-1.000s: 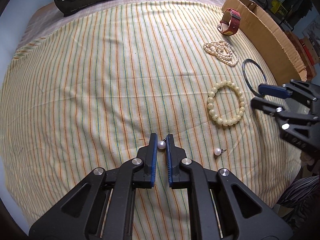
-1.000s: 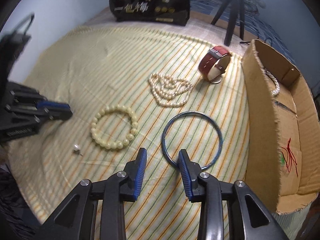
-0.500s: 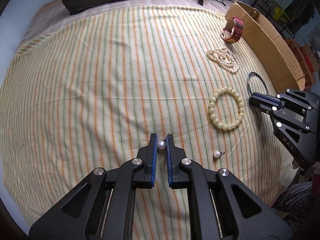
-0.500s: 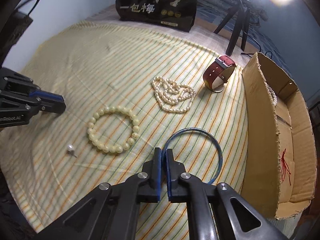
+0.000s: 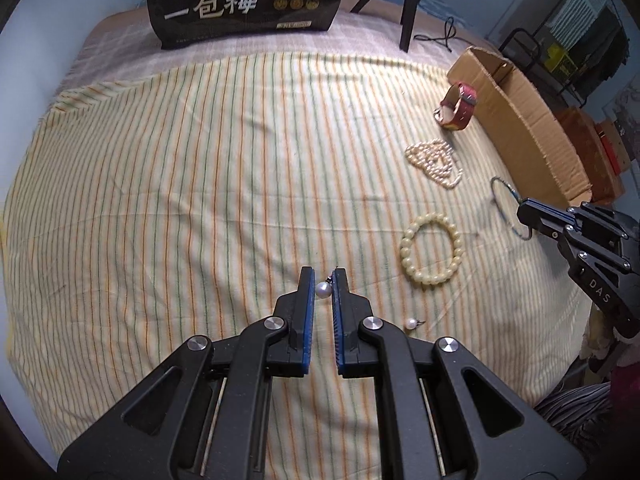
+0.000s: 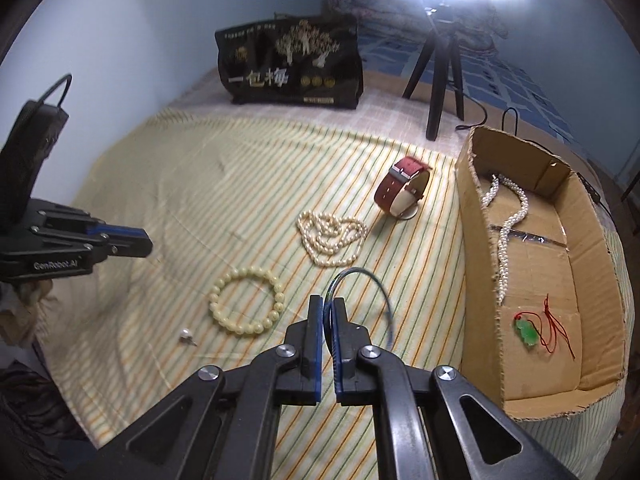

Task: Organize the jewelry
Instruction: 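Carry the earring with the left tool while the right carries the bangle to the box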

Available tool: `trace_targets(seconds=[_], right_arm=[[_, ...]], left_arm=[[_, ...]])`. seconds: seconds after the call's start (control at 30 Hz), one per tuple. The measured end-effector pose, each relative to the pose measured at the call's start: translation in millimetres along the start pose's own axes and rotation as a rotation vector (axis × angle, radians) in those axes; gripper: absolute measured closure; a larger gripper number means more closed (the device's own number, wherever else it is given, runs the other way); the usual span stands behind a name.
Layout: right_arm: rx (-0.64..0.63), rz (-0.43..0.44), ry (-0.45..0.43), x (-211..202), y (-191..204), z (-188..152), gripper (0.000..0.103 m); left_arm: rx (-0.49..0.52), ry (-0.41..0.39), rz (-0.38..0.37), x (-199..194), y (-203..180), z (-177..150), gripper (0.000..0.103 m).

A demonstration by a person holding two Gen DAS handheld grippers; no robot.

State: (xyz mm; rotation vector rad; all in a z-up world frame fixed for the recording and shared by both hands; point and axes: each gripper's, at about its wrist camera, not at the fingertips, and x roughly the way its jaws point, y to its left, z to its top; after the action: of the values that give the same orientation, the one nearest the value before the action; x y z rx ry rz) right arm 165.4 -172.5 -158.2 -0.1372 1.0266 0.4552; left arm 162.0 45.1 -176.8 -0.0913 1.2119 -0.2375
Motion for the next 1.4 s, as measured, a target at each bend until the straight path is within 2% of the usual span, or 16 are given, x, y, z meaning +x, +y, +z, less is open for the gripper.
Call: trace_targets(seconds=[0.4,0.77,1.4], right_arm=[[0.080,0.048,-0.120,-48,-18,11,0.102],[0.149,0.011,-0.206,-84,-61,18,0.102],[0.243,-0.080,-0.234,-99,-142,15,0.102]], left_arm=[[0.026,-0.086,-0.060,-30,-42,8,0.097],[0.064,-0.142,-0.117,-44,-88,20,0.097],[0.175,-0.182,-0.186,-30,-184,38,0.097]])
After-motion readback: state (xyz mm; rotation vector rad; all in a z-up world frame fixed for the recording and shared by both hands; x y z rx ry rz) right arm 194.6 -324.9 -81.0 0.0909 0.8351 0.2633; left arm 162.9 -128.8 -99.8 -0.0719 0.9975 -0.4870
